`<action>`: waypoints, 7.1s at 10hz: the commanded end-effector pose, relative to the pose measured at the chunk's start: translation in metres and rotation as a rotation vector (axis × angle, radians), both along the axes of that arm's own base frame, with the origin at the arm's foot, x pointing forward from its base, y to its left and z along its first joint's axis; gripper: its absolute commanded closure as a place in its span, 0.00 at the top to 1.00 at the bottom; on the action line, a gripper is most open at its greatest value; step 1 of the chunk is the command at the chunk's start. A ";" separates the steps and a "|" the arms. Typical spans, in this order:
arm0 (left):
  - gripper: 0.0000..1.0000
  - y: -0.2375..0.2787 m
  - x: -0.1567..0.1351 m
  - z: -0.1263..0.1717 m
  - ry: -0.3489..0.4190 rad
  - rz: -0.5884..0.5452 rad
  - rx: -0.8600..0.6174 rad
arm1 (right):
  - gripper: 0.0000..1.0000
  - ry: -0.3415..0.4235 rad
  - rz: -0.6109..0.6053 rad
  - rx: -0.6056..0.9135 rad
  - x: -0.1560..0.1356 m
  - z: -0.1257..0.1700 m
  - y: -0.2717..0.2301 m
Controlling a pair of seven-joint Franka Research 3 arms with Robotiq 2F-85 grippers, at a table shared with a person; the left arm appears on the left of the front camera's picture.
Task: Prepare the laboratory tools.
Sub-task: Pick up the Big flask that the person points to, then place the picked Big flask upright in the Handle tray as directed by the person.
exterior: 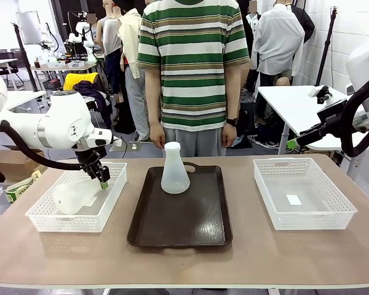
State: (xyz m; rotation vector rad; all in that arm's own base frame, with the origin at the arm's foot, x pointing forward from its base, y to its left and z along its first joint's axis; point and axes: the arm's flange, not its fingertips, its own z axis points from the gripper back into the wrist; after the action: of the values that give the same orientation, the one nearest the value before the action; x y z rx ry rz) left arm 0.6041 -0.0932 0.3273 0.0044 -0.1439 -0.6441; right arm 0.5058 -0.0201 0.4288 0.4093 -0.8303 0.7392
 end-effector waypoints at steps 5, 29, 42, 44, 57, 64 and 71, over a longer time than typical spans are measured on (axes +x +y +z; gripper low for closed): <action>0.00 0.000 0.001 0.000 -0.009 -0.008 0.012 | 1.00 -0.001 0.008 0.003 -0.001 -0.001 0.000; 0.00 0.000 0.001 0.000 -0.009 -0.008 0.012 | 1.00 -0.001 0.008 0.003 -0.001 -0.001 0.000; 0.00 0.030 -0.109 0.183 -0.620 -0.480 -0.603 | 1.00 -0.001 0.008 0.003 -0.001 -0.001 0.000; 0.00 0.029 -0.128 0.206 -0.756 -0.703 -0.817 | 1.00 -0.001 0.008 0.003 -0.001 -0.001 0.000; 0.00 -0.046 -0.092 0.127 -0.754 -0.888 -1.190 | 1.00 -0.001 0.008 0.003 -0.001 -0.001 0.000; 0.00 -0.093 -0.126 0.081 -0.741 -1.193 -1.306 | 1.00 -0.001 0.008 0.003 -0.001 -0.001 0.000; 0.00 -0.113 -0.125 0.012 -0.712 -1.086 -1.442 | 1.00 -0.001 0.008 0.003 -0.001 -0.001 0.000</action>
State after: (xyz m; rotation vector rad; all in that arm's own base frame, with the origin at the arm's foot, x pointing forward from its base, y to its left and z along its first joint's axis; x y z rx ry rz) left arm 0.4756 -0.2043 0.3396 -1.3244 -1.2758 -1.4977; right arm 0.5057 -0.0200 0.4293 0.4093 -0.8312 0.7397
